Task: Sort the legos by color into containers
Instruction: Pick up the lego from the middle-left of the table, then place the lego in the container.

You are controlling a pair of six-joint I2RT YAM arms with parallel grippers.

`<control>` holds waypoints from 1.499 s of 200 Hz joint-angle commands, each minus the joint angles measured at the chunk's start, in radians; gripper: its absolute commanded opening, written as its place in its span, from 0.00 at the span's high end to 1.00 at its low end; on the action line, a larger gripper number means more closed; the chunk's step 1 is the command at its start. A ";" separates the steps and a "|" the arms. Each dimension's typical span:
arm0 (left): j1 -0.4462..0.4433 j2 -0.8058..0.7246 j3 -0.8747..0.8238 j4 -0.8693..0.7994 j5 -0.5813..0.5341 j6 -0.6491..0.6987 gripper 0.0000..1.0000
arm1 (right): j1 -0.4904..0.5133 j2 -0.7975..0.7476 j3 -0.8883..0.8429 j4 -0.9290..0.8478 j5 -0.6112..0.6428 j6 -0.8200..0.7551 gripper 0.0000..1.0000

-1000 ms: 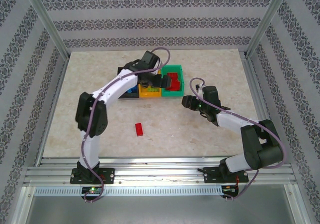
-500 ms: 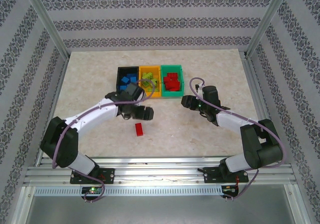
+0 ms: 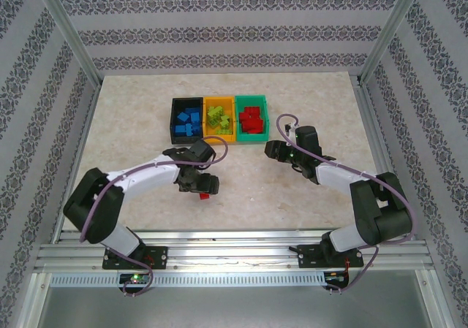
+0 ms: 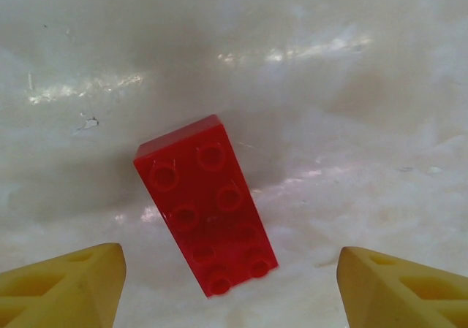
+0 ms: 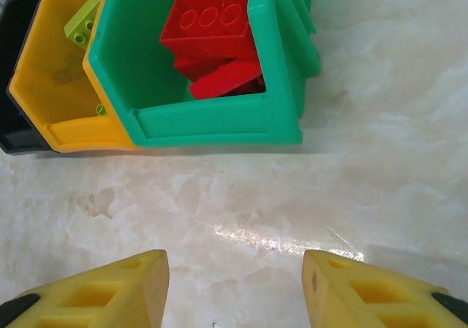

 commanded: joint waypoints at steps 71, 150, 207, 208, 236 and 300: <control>-0.014 0.118 0.071 0.007 0.020 0.001 0.59 | -0.011 0.005 -0.007 0.023 -0.019 0.011 0.48; -0.014 0.110 0.163 0.060 0.026 0.013 0.68 | -0.012 0.008 -0.008 0.028 -0.025 0.016 0.48; -0.007 0.257 0.434 0.027 0.013 0.082 0.67 | -0.010 0.010 -0.008 0.028 -0.023 0.016 0.48; -0.007 0.261 0.440 0.024 0.012 0.085 0.67 | -0.011 0.010 -0.008 0.028 -0.024 0.016 0.48; 0.008 0.357 0.634 -0.032 0.007 0.125 0.67 | -0.010 0.007 -0.008 0.029 -0.023 0.015 0.48; 0.074 0.601 1.077 -0.131 0.094 0.158 0.66 | -0.011 0.017 -0.003 0.032 -0.017 0.012 0.48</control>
